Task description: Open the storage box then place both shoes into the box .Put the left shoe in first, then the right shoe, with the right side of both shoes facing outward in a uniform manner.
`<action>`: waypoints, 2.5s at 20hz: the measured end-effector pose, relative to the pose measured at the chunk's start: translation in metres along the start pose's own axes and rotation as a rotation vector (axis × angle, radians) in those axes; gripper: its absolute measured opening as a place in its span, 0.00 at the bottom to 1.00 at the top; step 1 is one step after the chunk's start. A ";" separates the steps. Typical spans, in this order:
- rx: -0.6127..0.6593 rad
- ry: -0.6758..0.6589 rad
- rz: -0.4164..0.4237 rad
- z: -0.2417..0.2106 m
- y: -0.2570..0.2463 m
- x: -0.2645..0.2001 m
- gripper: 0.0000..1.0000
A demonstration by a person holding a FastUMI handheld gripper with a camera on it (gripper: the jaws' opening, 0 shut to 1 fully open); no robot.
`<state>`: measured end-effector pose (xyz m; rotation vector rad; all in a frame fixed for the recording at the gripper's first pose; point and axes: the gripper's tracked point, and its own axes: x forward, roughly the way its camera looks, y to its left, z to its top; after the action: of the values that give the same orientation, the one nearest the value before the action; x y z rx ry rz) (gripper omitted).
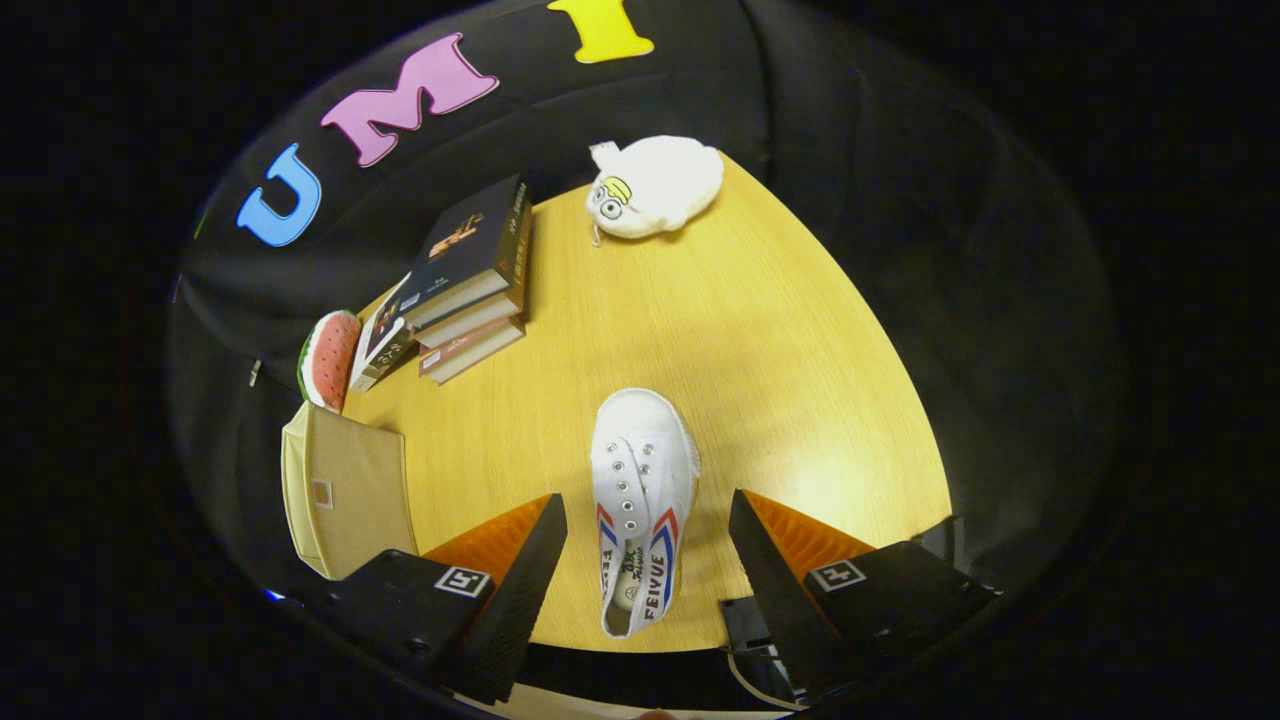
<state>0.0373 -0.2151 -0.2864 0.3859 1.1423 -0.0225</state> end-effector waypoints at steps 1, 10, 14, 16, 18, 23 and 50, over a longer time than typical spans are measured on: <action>0.008 0.024 -0.003 -0.007 -0.007 0.008 0.99; -0.042 0.174 -0.058 -0.045 -0.035 0.062 0.99; -0.024 0.219 -0.024 -0.051 -0.025 0.078 0.99; -0.025 0.208 -0.021 -0.048 -0.021 0.084 0.98; -0.031 0.219 0.023 -0.052 -0.010 0.088 0.86; 0.082 0.249 0.072 -0.054 -0.010 0.084 0.51; 0.135 0.134 0.320 -0.031 0.226 -0.052 0.13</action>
<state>0.0361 -0.0040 -0.1866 0.6956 1.2031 0.2101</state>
